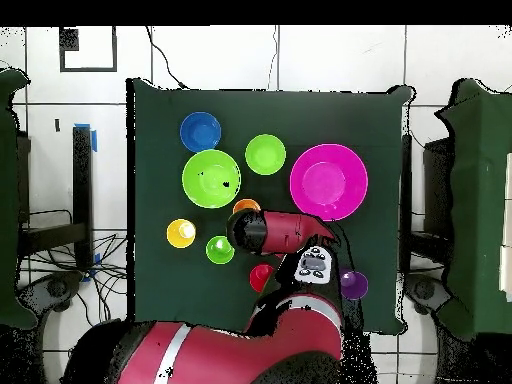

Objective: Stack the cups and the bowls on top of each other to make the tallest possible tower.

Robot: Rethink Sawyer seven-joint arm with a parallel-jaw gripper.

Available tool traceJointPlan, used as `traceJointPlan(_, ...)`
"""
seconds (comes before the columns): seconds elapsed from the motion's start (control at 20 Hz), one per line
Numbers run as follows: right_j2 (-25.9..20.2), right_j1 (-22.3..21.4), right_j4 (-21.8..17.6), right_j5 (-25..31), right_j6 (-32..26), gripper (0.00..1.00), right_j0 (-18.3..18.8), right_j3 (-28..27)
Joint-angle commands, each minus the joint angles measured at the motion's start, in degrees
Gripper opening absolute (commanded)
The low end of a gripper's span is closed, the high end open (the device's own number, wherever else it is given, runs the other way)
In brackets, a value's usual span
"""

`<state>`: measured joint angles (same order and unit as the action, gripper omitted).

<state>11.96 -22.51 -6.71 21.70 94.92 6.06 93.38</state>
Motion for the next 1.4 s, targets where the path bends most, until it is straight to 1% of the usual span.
traceJointPlan(0.05, -5.3, 1.3, 0.9, 0.7, 6.9, 1.0, -0.3, -2.7)
traceJointPlan(0.35, -5.3, 1.9, 1.0, 0.5, 7.0, 1.0, -0.3, -3.2)
traceJointPlan(0.4, -5.0, 2.0, 1.5, 0.5, 7.9, 0.0, -0.5, -3.2)
traceJointPlan(0.85, -5.2, 1.5, 1.4, 1.1, 7.4, 0.0, -0.1, -2.5)
traceJointPlan(1.4, -4.6, 2.2, 1.7, 2.8, 7.5, 0.0, -0.8, -4.0)
